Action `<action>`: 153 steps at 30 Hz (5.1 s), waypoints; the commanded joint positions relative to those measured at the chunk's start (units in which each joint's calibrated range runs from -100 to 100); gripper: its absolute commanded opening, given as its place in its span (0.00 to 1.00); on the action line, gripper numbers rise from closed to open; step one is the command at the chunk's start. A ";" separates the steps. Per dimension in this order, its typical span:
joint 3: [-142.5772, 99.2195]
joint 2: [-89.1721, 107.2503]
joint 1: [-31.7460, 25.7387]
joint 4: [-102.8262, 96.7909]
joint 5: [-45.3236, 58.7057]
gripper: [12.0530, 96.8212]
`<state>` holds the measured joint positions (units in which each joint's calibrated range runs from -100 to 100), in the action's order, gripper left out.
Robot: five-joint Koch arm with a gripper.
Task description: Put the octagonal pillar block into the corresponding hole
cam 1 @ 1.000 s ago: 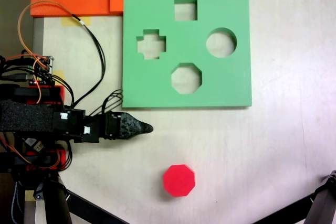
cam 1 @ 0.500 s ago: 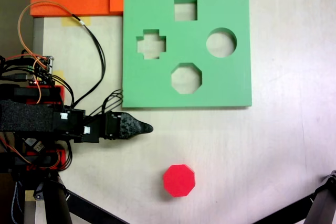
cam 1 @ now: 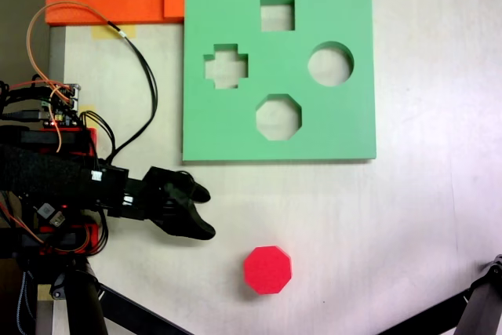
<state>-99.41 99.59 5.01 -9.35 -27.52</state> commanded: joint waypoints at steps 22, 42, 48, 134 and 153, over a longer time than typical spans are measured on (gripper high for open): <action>91.74 -30.32 -0.29 102.51 -15.19 0.68; 116.06 -70.96 6.79 103.96 -7.86 0.72; 122.14 -82.97 7.37 103.96 -7.47 0.72; 116.76 -75.71 -20.02 92.69 -38.83 0.32; 116.76 -83.11 -21.29 88.07 -39.41 0.32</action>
<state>15.43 16.01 -15.95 79.54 -66.45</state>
